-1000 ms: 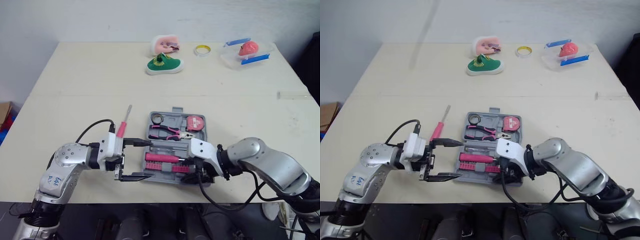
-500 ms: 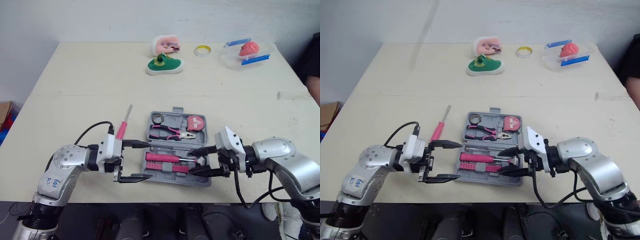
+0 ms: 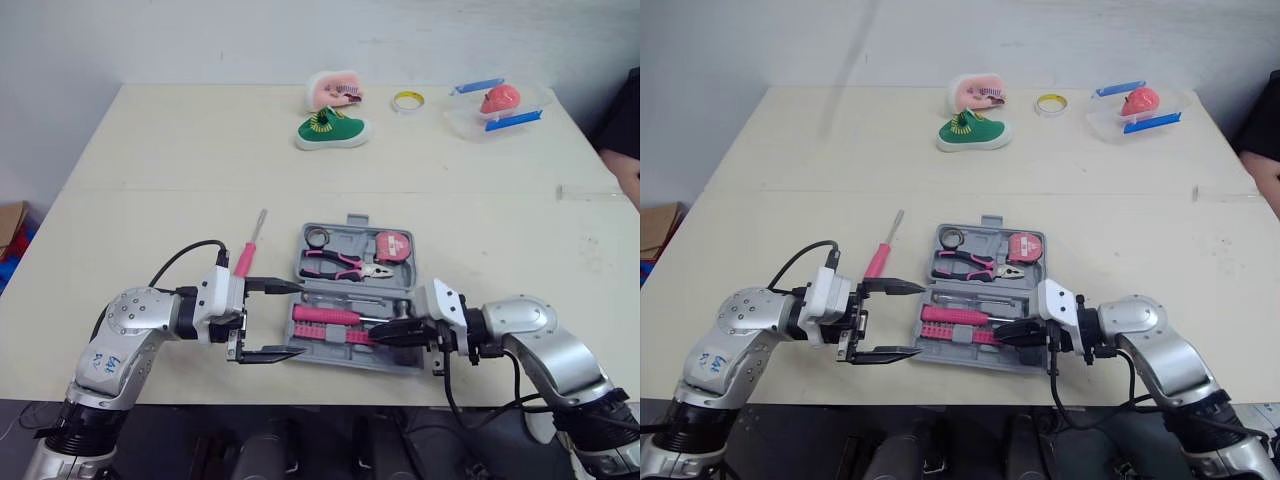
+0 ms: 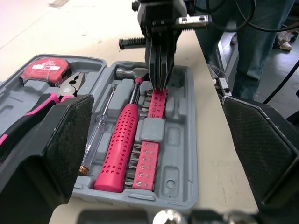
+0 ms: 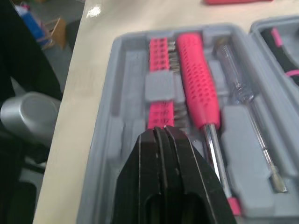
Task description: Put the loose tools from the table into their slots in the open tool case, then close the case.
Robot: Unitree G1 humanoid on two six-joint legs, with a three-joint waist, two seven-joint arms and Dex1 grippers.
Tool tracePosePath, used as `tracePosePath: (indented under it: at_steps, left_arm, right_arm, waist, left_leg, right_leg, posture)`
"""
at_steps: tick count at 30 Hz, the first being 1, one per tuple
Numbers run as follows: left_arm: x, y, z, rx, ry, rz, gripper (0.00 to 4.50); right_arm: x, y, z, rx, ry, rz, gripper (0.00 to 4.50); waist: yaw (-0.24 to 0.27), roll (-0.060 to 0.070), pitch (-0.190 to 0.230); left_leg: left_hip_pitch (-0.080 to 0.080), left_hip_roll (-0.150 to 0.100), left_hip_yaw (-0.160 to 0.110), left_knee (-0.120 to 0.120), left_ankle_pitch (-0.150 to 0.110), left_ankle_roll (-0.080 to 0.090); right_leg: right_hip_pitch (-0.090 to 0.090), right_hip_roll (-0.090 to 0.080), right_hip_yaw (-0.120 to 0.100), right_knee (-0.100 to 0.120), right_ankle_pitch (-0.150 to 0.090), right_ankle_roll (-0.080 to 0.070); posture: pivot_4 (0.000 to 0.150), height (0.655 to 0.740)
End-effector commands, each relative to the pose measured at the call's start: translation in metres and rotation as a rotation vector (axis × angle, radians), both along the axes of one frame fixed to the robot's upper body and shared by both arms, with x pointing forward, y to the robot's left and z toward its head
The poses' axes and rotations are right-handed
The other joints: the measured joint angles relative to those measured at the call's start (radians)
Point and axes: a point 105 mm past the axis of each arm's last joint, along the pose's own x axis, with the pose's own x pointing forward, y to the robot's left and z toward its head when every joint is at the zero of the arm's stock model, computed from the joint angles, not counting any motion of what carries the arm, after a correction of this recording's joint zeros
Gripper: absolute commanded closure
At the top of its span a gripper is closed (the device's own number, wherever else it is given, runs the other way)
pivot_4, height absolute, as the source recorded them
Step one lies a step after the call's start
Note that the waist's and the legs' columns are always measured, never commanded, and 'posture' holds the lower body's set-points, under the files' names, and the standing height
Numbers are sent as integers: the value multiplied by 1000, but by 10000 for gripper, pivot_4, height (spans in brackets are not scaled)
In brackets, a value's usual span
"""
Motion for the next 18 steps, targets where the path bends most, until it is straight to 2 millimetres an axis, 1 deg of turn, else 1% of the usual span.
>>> tracePosePath:
  at_steps: [1,3,5,11,14,16,17,18]
  left_arm:
    - [-1,0,4,2,-26,-5,0]
    - [0,0,4,2,-27,-2,0]
    - [1,0,5,-4,-33,11,0]
    - [2,1,4,7,-34,24,0]
    - [5,3,4,4,-45,45,0]
    - [8,6,6,-2,-56,79,0]
    - [12,16,6,-4,-52,125,0]
    - [17,27,5,0,-55,179,0]
  right_arm:
    - [0,-3,-15,-72,25,-9,44503]
    - [-1,-6,-25,-132,13,-6,44503]
    - [0,-6,-28,-149,20,-21,44503]
    - [2,-6,-27,-215,-26,-26,44503]
    - [0,1,-18,-168,-43,-19,44503]
    - [-2,7,1,-57,-85,-4,44503]
    - [-2,5,23,72,-137,-18,44503]
    - [-2,-5,42,186,-197,-38,44503]
  waist:
    - [0,0,0]
    - [0,0,0]
    - [0,-2,-2]
    - [0,-7,-5]
    - [0,-8,-5]
    - [0,-8,-5]
    - [0,-8,-5]
    - [1,-8,-5]
  left_leg:
    - [0,0,0,0,0,0]
    - [0,0,0,0,0,0]
    - [1,0,0,0,0,0]
    - [2,0,0,0,-1,-2]
    - [2,0,-1,0,-2,-6]
    - [2,0,-1,0,-2,-6]
    - [2,0,-1,0,-2,-5]
    - [2,0,0,0,-2,-5]
  right_leg:
    - [0,0,0,0,0,0]
    - [0,0,0,0,0,0]
    - [1,0,0,0,0,0]
    - [1,-1,1,1,0,0]
    - [1,-1,0,1,0,0]
    - [1,-1,0,1,0,0]
    - [1,-1,0,1,0,0]
    - [1,0,0,1,0,0]
  posture:
    - [1500,7400]
    - [1500,7400]
    - [1500,7400]
    - [1500,7400]
    - [1500,7400]
    - [1500,7400]
    - [1500,7400]
    - [1500,7400]
